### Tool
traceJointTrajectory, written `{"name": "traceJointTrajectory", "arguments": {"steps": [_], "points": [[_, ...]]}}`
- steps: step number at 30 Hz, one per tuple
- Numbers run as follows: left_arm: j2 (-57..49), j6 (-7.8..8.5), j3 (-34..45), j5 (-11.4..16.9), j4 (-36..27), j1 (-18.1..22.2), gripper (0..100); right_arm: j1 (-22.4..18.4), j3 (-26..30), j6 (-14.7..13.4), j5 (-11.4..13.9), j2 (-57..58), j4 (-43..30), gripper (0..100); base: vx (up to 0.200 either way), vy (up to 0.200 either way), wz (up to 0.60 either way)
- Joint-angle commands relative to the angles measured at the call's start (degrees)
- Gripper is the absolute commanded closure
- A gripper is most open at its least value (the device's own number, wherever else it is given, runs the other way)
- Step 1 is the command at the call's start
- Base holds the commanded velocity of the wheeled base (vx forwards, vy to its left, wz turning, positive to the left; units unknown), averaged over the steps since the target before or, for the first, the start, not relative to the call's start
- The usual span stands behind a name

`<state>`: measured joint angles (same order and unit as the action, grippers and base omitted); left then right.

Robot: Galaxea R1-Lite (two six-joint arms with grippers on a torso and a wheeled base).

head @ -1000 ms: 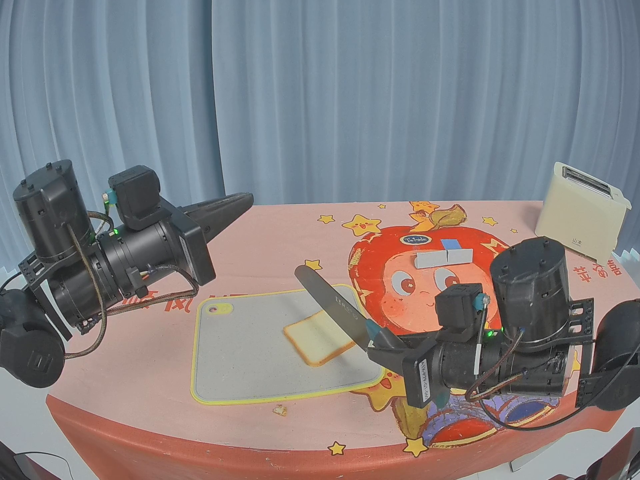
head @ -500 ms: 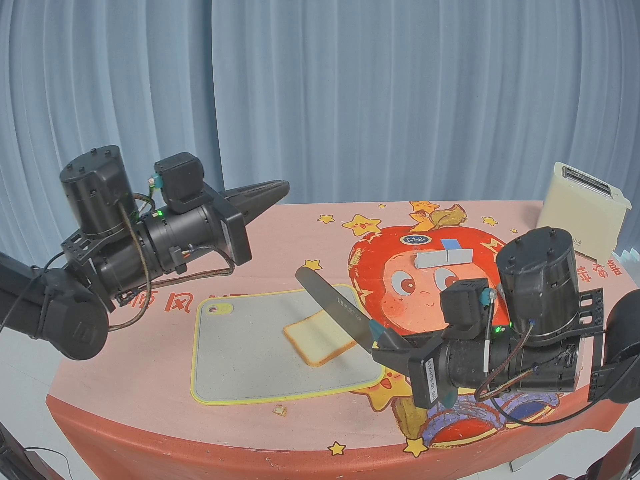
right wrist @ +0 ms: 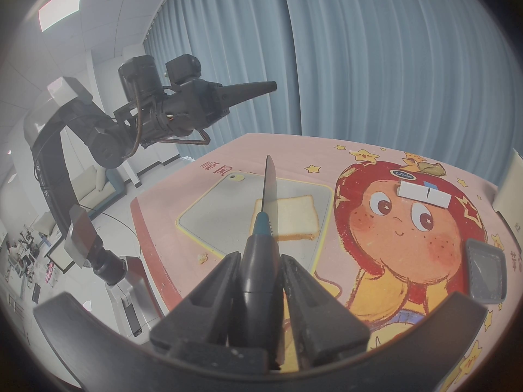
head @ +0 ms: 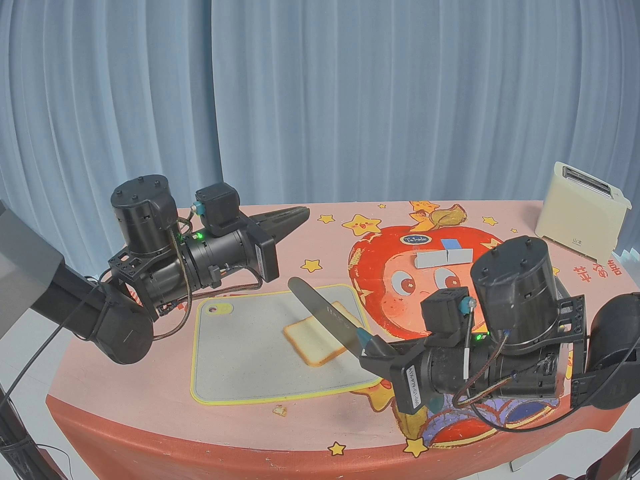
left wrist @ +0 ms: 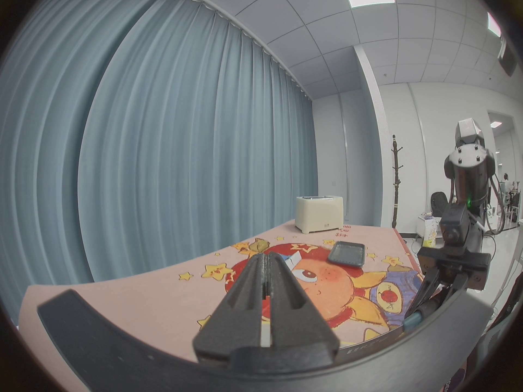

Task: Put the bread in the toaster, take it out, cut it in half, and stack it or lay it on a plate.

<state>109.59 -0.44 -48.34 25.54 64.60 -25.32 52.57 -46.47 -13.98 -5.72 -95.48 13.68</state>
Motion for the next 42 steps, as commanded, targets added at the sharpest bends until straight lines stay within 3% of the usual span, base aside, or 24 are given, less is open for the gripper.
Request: {"name": "traceJointTrajectory", "arguments": {"steps": [1,10,24,29,42], "points": [[3.43,0.18,0.17,0.04,0.09,0.10,100,0.17,-0.55,-0.08,-0.08,-1.55,0.03,100,0.000,0.000,0.00],[4.22,2.55,2.46,0.65,3.34,-0.26,100,-0.18,-0.55,-0.08,-0.17,-1.47,0.03,100,0.000,0.000,0.00],[6.25,3.43,4.57,1.97,3.34,-1.40,100,-0.45,-0.55,-0.08,-0.17,-2.17,0.03,100,0.000,0.000,0.00],[8.88,8.44,4.30,1.88,3.87,-2.01,100,-0.53,-0.29,-0.08,-0.08,-2.17,0.03,100,0.000,0.000,0.00],[11.17,9.14,3.42,1.27,4.13,-2.19,100,-0.53,-0.38,-0.08,-0.08,-2.35,0.03,100,0.000,0.000,0.00]]}}
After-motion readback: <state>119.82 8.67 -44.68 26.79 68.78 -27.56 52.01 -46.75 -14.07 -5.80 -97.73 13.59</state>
